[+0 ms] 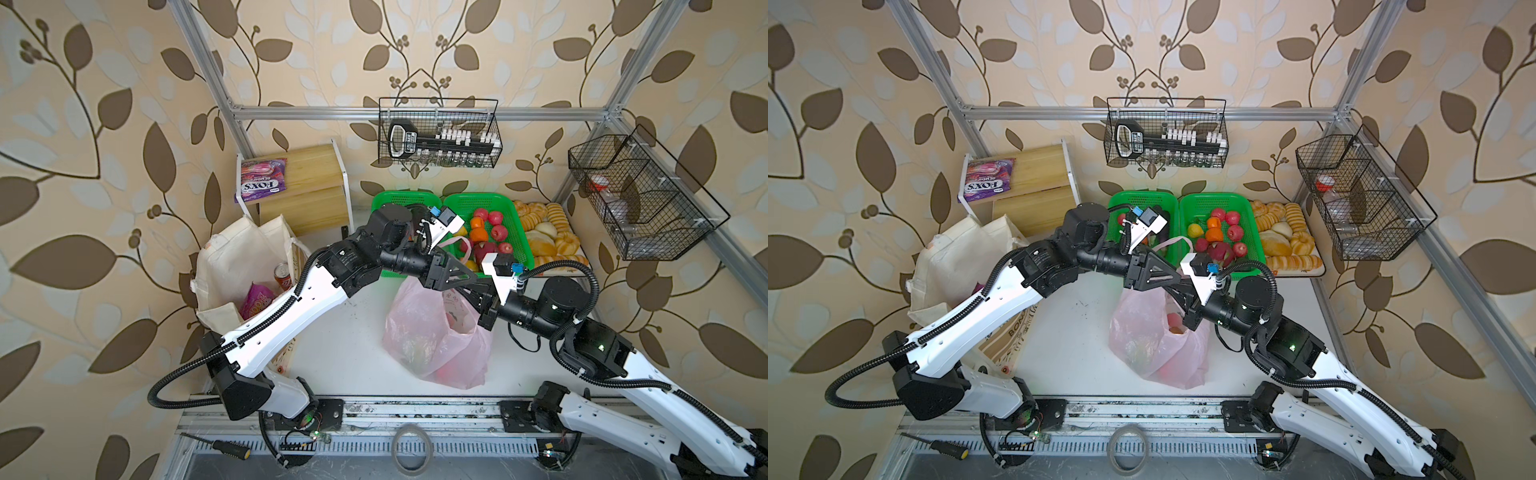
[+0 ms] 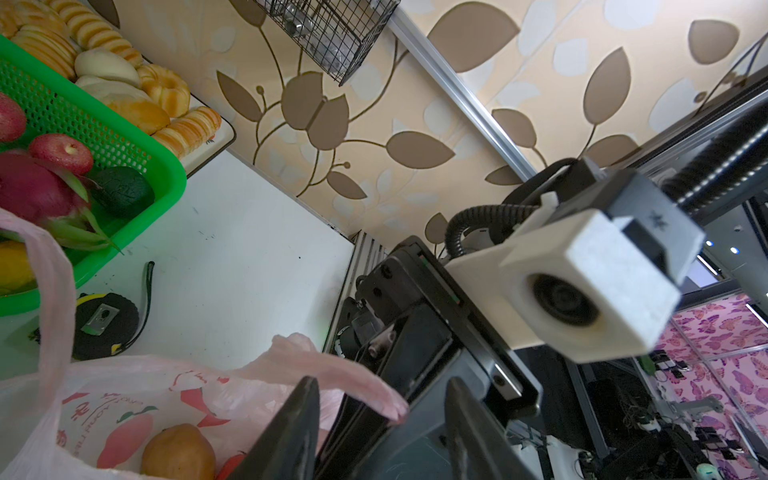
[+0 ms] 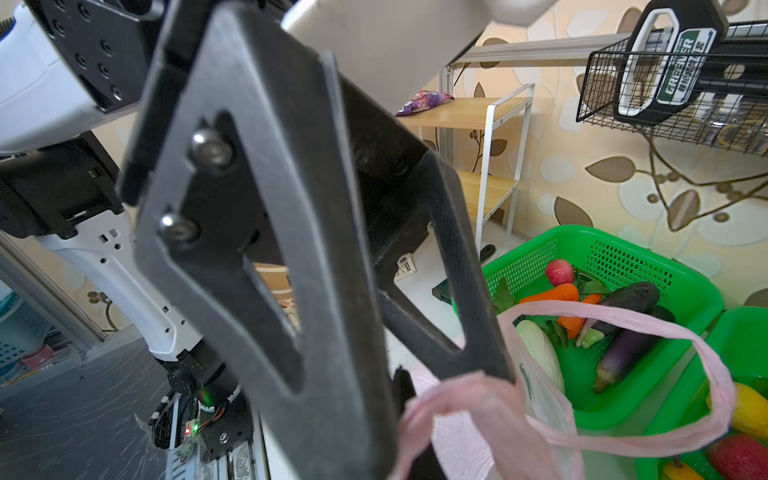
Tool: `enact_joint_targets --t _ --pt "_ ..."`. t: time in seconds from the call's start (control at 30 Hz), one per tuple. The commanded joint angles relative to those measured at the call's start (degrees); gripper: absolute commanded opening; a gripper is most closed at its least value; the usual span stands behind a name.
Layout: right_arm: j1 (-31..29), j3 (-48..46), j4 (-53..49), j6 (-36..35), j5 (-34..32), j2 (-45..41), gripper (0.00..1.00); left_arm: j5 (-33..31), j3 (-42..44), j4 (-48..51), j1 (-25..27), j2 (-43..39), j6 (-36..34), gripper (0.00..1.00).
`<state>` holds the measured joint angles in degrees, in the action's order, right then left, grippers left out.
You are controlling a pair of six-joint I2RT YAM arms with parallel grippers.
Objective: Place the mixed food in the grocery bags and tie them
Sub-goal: 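Grasp the second pink bag handle with the right gripper and lift it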
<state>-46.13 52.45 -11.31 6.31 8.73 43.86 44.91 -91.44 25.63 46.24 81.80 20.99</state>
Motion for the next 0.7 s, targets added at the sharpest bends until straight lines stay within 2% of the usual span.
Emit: enact_joint_targets --t 0.0,0.17,0.27,0.43,0.57,0.67 --pt "-0.44 -0.77 0.65 -1.37 -0.52 -0.06 0.03 0.89 -2.64 0.55 0.87 0.2 -1.28 0.46" --pt "-0.54 -0.85 0.11 -1.3 -0.99 0.04 0.04 0.98 -2.8 0.01 1.05 0.2 -1.35 0.28" --pt "-0.6 -0.85 -0.87 -1.3 -1.43 0.0 0.09 0.19 -2.55 -1.17 1.05 -0.29 -1.44 0.13" --pt "-0.52 -1.03 -3.49 -1.14 -1.57 -2.16 0.34 -3.93 -1.59 -1.87 1.05 -2.46 -3.07 0.07" --pt "-0.54 -1.02 -3.69 -0.84 -0.9 -6.94 0.55 -4.83 -2.11 -0.6 1.05 -3.19 -4.08 0.05" --pt "-0.56 -2.13 -1.74 -3.11 -1.3 -11.37 0.63 -4.96 -2.94 0.69 1.05 -3.69 -4.97 0.05"
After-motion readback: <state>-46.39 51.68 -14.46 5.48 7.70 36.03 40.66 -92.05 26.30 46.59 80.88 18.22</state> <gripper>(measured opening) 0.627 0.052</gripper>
